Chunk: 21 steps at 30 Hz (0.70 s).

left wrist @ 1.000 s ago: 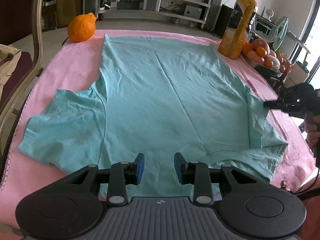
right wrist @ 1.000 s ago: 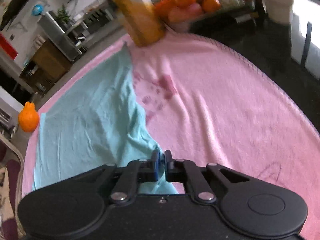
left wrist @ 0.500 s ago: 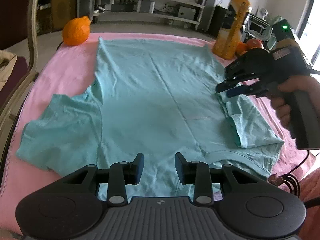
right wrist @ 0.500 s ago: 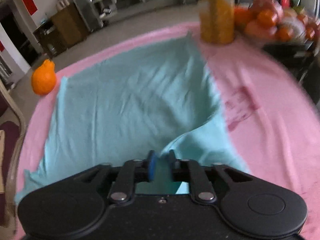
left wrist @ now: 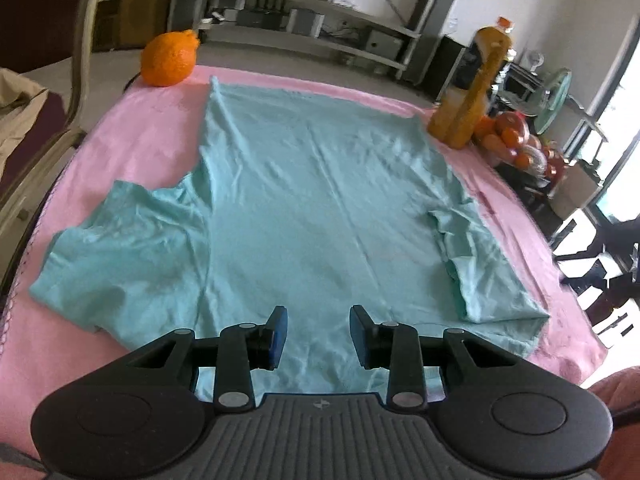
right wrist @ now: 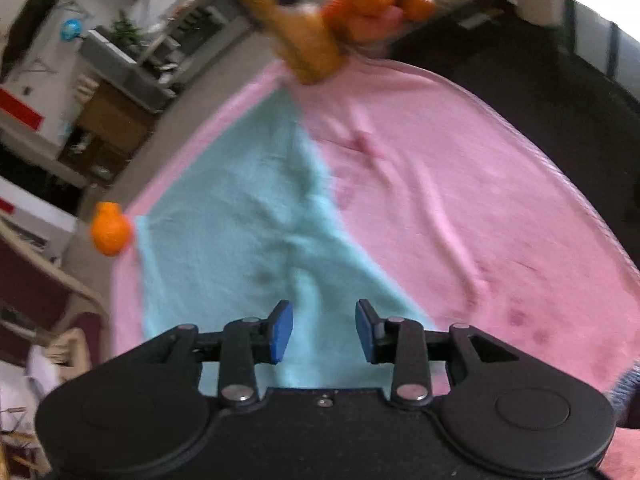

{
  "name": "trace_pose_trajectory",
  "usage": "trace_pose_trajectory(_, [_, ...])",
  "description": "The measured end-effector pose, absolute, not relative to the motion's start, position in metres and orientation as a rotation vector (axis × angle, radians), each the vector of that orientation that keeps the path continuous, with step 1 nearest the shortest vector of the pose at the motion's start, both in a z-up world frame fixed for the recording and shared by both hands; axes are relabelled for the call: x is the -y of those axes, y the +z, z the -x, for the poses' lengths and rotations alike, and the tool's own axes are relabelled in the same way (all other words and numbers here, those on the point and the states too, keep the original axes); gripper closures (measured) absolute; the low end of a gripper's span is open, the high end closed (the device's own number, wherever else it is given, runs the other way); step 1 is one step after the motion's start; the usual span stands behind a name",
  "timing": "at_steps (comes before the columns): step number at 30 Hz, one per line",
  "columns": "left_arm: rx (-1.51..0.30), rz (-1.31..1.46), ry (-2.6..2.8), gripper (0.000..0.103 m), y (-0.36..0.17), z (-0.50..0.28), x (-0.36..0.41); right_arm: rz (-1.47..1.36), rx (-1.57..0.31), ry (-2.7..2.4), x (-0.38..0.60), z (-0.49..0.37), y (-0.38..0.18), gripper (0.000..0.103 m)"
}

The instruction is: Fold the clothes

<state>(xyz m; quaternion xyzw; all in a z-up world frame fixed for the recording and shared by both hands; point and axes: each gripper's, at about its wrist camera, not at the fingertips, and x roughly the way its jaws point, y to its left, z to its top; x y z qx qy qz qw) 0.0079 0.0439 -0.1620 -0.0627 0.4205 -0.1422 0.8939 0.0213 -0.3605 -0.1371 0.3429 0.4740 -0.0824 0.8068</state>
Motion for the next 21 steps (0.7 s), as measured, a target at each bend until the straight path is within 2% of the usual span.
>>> trace_pose_trajectory(6, [-0.904, 0.061, -0.251, 0.072, -0.172, -0.01, -0.039, -0.763, -1.057, -0.246, 0.378, -0.013, -0.189, 0.076])
trace_pose_trajectory(7, [-0.909, 0.054, -0.248, 0.072, -0.174, -0.011, -0.038, -0.75, -1.06, -0.241, 0.377, -0.014, -0.19, 0.08])
trace_pose_trajectory(8, [-0.915, 0.047, -0.244, 0.072, -0.175, -0.011, -0.037, -0.733, -1.064, -0.236, 0.376, -0.015, -0.19, 0.098])
trace_pose_trajectory(9, [-0.922, 0.037, -0.239, 0.072, -0.177, -0.011, -0.036, -0.716, -1.068, -0.231, 0.375, -0.017, -0.191, 0.101])
trace_pose_trajectory(16, [-0.953, -0.019, -0.198, 0.072, -0.184, -0.011, -0.038, -0.31, -1.066, -0.312, 0.329, -0.021, -0.18, 0.101])
trace_pose_trajectory(18, [-0.933, -0.001, -0.196, 0.072, -0.18, -0.008, -0.042, -0.288, -1.042, -0.333, 0.325, -0.02, -0.175, 0.097])
trace_pose_trajectory(21, [-0.906, 0.028, -0.208, 0.072, -0.175, -0.007, -0.043, -0.372, -0.901, -0.254, 0.328, -0.012, -0.158, 0.093])
